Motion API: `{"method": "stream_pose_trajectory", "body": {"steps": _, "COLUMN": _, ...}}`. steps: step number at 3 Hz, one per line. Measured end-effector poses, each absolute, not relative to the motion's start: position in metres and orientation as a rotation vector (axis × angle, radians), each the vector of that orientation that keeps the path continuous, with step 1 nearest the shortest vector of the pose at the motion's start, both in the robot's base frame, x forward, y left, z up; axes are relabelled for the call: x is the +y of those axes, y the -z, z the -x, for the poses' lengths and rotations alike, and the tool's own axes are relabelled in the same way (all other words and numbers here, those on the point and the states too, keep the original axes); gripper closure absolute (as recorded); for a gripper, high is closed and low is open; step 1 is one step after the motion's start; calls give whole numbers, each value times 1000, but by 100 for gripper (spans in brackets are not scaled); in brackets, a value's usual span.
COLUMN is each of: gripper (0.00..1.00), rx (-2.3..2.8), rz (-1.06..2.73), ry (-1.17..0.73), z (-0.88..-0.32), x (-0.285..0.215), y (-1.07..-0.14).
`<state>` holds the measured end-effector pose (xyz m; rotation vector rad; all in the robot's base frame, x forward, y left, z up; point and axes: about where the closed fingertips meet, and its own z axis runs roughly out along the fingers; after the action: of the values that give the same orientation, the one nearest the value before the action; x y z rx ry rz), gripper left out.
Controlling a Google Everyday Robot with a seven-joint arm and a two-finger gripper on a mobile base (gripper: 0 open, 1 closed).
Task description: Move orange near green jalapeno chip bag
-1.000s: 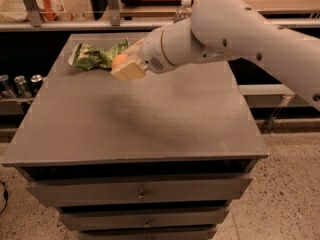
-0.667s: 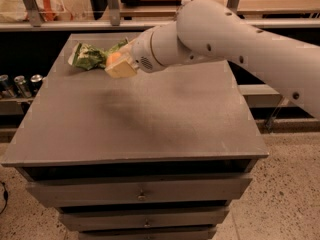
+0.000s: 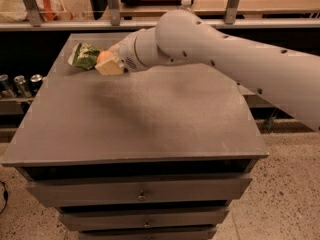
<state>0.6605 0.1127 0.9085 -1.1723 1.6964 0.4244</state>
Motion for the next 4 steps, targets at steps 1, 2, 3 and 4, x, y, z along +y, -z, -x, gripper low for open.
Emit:
{"method": "stream_pose_trajectory", "body": {"steps": 1, "gripper": 100, "rx": 1703, "rz": 1146, "ry": -410, "z": -675, "x": 121, "y": -899}}
{"method": "stream_pose_trajectory", "body": {"steps": 2, "gripper": 100, "rx": 1715, "rz": 1129, "ry": -399, "z": -687, "x": 127, "y": -887}}
{"method": "stream_pose_trajectory", "body": {"steps": 3, "gripper": 100, "rx": 1728, "rz": 1116, "ry": -390, "z": -697, "x": 132, "y": -878}}
{"method": "stream_pose_trajectory", "body": {"steps": 4, "gripper": 82, "rx": 1747, "rz": 1102, "ry": -377, "z": -704, "x": 134, "y": -872}}
